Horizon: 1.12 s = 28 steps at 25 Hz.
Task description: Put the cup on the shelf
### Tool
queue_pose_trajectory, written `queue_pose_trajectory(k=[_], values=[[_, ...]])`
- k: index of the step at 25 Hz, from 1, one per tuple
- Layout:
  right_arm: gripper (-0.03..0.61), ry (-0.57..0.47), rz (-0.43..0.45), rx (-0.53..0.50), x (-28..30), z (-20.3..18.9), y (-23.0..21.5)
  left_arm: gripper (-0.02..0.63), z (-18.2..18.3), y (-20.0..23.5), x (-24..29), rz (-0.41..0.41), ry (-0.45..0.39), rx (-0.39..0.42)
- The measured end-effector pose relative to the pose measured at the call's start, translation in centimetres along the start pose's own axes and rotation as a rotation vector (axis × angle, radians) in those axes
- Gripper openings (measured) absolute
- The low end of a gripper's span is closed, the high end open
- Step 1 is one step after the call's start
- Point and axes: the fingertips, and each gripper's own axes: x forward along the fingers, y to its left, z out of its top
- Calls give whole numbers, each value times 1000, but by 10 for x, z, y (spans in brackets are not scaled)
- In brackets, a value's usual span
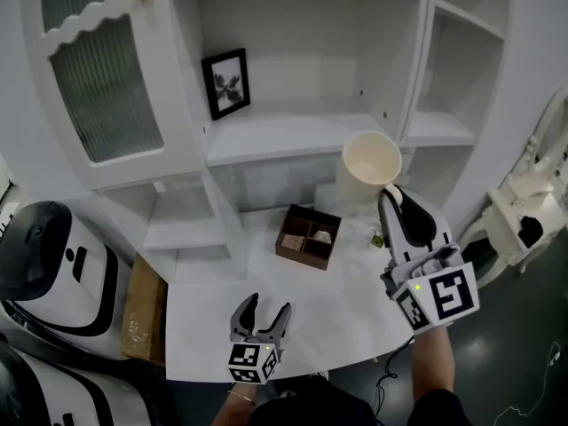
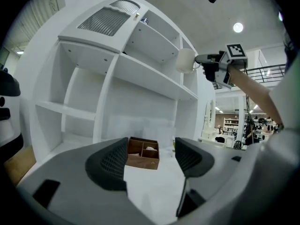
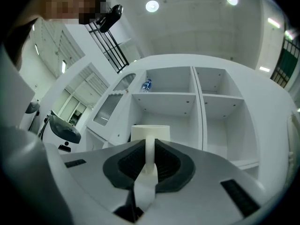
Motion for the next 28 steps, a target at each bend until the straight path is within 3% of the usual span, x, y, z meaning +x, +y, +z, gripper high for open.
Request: queue_pose_trajectory(k=[8,18,28], values=[[52,56,4,-43,62,19,-37,313,3,-3,16,-8,-34,-26],[52,197,-23,262,125,-11,-92,313,8,5,27,13,-53,-7],[52,277,-73,279,176,-35,-119,313,9,19,33,56,-44,-11]])
